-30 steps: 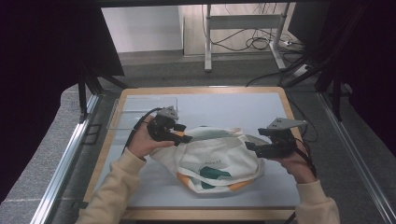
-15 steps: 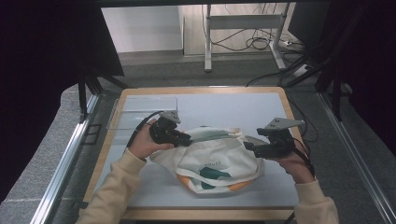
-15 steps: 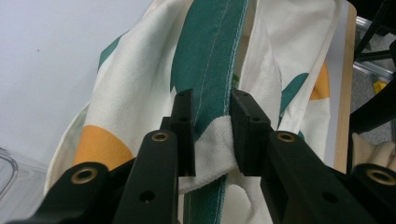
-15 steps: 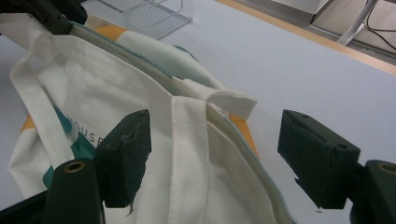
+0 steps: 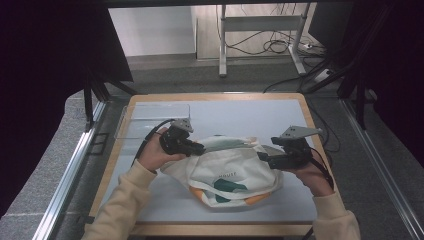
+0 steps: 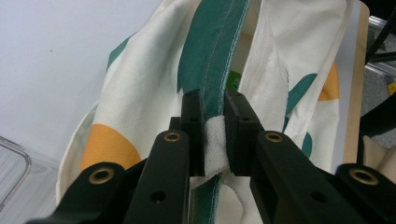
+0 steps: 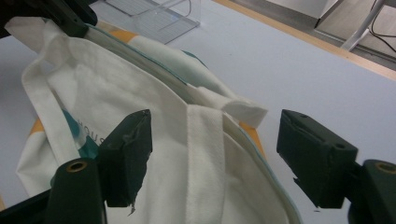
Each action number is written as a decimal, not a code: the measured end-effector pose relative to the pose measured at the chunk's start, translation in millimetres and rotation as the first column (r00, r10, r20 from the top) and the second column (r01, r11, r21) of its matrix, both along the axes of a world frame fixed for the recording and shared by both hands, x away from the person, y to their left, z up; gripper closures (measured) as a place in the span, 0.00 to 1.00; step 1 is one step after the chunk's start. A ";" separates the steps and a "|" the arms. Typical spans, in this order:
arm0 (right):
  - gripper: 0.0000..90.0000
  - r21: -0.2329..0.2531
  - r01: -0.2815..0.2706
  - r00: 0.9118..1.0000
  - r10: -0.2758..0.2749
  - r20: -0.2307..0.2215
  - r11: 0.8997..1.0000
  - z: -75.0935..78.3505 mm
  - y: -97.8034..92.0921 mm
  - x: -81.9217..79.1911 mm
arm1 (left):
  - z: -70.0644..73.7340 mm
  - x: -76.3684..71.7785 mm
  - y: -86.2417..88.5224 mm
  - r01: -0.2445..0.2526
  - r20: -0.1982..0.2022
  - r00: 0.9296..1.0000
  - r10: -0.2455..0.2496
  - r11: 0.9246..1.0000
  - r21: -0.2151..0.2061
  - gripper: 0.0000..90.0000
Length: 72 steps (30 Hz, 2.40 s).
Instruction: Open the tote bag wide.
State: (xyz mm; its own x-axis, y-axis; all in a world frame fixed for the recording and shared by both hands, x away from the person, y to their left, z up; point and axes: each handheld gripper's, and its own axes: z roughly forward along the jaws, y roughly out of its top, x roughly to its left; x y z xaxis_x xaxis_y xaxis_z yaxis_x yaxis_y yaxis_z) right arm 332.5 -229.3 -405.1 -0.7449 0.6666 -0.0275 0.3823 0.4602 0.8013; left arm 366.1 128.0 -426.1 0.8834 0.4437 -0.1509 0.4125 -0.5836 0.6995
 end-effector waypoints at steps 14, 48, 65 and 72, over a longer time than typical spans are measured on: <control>0.46 -0.042 -0.192 0.981 0.192 -0.014 0.980 7.0 49.4 5.0 | 0.0 1.0 0.4 -0.013 -0.002 1.000 0.013 1.000 -0.004 0.89; 0.85 -0.184 -0.423 0.902 0.394 -0.175 0.887 -17.9 102.6 15.8 | -0.5 0.5 1.3 -0.027 0.011 1.000 0.027 1.000 0.001 0.89; 0.96 -0.126 -0.419 0.899 0.392 -0.195 0.899 -24.9 92.6 3.8 | 3.7 6.1 0.0 -0.089 0.059 0.994 0.088 0.996 0.015 0.90; 0.96 -0.104 -0.427 0.897 0.407 -0.174 0.898 -23.5 86.9 -17.3 | 10.1 21.0 -3.9 -0.142 0.094 0.986 0.139 0.989 0.033 0.91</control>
State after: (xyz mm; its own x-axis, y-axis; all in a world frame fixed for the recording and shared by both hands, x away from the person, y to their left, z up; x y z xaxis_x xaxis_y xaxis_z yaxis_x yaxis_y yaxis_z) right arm 315.2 -142.4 -428.6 -0.9561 0.2910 0.0333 0.2373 0.7029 0.6705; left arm 387.2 124.2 -416.0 0.8211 0.5683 -0.0527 0.4281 -0.5521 0.7155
